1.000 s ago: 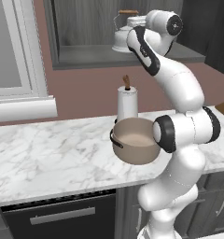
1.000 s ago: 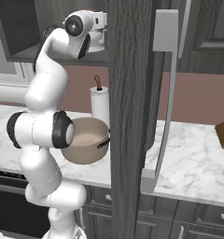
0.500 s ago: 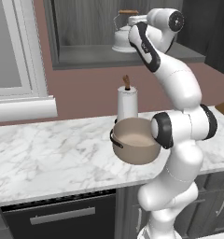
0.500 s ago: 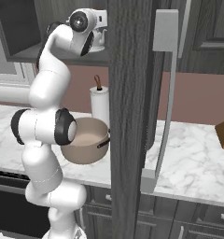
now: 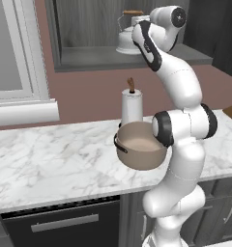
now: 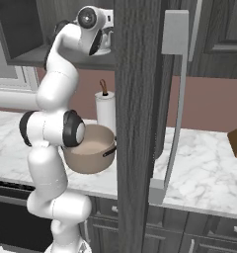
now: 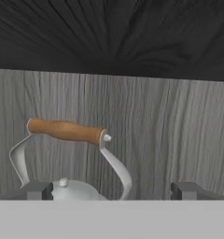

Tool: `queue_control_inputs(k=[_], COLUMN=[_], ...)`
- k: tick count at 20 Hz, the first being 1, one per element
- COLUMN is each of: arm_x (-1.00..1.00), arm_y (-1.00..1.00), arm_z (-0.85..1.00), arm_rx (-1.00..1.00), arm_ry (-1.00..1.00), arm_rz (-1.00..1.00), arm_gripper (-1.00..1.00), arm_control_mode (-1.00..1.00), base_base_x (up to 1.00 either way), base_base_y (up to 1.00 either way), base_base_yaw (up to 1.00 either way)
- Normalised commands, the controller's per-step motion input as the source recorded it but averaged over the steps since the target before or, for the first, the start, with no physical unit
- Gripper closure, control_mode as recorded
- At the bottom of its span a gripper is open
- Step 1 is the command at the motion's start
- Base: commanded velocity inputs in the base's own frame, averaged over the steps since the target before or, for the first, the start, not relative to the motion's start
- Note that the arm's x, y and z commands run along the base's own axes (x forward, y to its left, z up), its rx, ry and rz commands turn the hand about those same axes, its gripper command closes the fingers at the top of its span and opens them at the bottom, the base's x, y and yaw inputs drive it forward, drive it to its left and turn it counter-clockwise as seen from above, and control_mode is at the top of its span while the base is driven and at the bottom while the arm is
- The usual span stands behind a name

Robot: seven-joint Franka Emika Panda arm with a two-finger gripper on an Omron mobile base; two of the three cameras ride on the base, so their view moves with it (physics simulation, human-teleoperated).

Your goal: Pick the kettle from the cabinet and place it on a stove burner. Then pick the pot from the counter and place it on another stove burner. Finally, turn both burners on.

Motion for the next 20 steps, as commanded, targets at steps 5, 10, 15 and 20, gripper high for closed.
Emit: queue_control_inputs(k=[5, 10, 15, 20], arm_x=[0.25, 0.21, 0.18, 0.10], arm_y=[-0.04, 0.00, 0.00, 0.00], arm_z=[0.09, 0.01, 0.00, -0.07], arm_rx=[0.00, 0.00, 0.00, 0.00], arm_ry=[0.04, 0.02, 0.00, 0.00], arm_rz=[0.00, 0.00, 0.00, 0.01], arm_gripper=[-1.00, -1.00, -1.00, -1.00], arm_control_mode=[-1.00, -1.00, -1.00, -1.00], base_base_x=[0.00, 0.00, 0.00, 0.00], base_base_y=[0.00, 0.00, 0.00, 0.00], base_base_yaw=[0.00, 0.00, 0.00, 0.00])
